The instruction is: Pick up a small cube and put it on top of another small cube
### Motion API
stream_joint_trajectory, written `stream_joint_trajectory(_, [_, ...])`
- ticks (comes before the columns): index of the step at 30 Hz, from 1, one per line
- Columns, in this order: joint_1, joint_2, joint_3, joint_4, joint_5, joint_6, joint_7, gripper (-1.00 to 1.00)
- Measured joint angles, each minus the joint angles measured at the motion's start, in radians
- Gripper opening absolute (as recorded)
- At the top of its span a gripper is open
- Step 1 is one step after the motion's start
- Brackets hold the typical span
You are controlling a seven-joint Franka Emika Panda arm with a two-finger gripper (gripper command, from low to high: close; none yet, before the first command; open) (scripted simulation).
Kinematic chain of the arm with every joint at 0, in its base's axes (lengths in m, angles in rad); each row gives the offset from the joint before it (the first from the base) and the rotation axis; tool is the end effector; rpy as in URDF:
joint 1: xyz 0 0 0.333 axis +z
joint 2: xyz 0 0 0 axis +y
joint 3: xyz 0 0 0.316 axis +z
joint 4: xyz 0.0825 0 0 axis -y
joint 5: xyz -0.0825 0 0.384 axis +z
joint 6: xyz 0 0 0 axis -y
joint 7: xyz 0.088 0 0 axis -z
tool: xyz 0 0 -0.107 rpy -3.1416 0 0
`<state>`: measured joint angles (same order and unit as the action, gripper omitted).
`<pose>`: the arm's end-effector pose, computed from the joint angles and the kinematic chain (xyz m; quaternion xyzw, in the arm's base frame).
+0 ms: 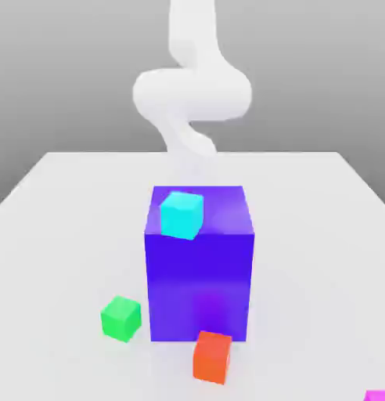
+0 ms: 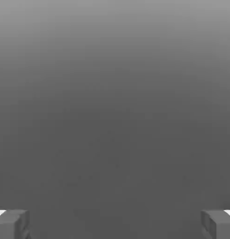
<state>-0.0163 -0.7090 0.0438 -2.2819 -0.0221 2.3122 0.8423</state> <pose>0.3781 0.0161 0.6882 -0.8577 0.3655 -0.3380 0.1289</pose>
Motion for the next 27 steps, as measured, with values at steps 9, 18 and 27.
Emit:
stream_joint_trajectory(9, [-0.044, 0.33, 0.154, 0.065, -0.106, 0.046, 0.173, 0.0])
stream_joint_trajectory(18, [-0.022, 0.659, 0.251, 0.13, -0.238, 0.087, 0.362, 0.0])
stream_joint_trajectory(27, [0.061, 0.974, 0.27, 0.192, -0.305, 0.14, 0.508, 0.0])
